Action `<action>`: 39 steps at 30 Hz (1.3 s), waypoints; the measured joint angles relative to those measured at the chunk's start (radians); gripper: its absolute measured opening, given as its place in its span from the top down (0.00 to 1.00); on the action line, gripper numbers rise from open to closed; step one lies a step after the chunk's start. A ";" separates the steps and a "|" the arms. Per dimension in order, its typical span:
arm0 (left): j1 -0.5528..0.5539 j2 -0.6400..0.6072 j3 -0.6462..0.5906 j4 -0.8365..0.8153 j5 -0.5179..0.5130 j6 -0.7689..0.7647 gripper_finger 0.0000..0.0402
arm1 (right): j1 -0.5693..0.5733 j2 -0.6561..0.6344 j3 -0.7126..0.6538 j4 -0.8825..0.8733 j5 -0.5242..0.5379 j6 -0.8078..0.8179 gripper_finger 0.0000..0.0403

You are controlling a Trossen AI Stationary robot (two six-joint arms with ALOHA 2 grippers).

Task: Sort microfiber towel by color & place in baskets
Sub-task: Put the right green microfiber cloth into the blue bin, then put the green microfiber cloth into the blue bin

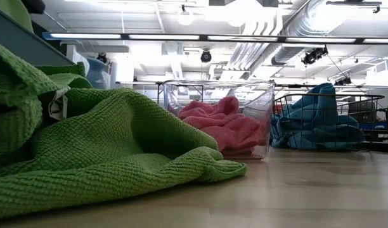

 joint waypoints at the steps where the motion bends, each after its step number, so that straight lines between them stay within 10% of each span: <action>1: 0.000 0.000 0.001 -0.016 -0.012 0.006 0.46 | 0.000 0.016 0.000 0.010 -0.018 -0.001 0.42; 23: -0.007 0.000 0.141 -0.005 -0.297 -0.047 0.46 | 0.020 0.618 -0.002 0.913 -0.427 0.083 0.42; 39: 0.041 -0.002 0.141 0.518 -0.524 0.021 0.46 | -0.008 0.221 -0.002 0.471 -0.297 -0.091 0.42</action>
